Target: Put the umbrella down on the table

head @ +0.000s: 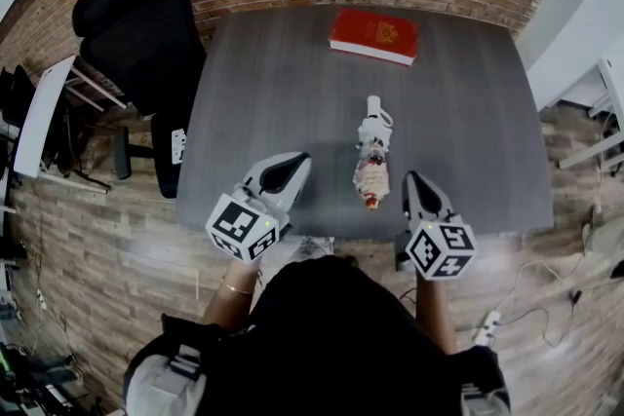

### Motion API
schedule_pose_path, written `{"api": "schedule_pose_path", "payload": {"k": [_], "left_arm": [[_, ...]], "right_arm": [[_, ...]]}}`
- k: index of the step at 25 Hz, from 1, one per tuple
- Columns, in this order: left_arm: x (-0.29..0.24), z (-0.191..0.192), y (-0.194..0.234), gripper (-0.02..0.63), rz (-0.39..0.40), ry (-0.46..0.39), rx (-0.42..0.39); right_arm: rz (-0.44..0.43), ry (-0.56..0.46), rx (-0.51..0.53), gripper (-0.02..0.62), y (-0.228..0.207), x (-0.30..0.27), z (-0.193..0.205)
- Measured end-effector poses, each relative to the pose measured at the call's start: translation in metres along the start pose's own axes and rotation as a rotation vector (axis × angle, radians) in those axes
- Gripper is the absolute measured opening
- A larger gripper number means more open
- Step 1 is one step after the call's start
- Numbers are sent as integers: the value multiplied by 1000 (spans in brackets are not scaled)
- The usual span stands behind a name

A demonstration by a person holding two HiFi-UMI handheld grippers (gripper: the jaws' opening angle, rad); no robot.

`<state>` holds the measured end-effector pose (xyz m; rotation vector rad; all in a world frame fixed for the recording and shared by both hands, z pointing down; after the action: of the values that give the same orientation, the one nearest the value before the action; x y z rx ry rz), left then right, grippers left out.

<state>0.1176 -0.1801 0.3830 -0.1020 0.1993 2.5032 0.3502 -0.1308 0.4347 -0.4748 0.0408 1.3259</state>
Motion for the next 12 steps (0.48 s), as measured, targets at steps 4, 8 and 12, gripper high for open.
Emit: {"api": "schedule_pose_path", "payload": {"k": [4, 8, 12], "left_arm": [[2, 1, -3, 2, -4, 4, 0], [2, 2, -4, 2, -5, 6, 0], [2, 3, -4, 2, -7, 5, 3]], "right_arm": [[-4, -2, -1, -5, 1, 3, 1], [-23, -7, 15, -5, 3, 5, 2], [-23, -11, 34, -5, 6, 6, -1]]}}
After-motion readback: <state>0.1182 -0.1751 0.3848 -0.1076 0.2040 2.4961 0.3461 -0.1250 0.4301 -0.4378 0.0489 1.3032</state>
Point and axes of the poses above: the fingertips, and each gripper's own axes: x backward along the fingers, y to its left, z out of its underside, the point moved 4 cm from there along x, backward along the fingers, and after that the axes turned 2 degrees about x, right-handed, at the moved point
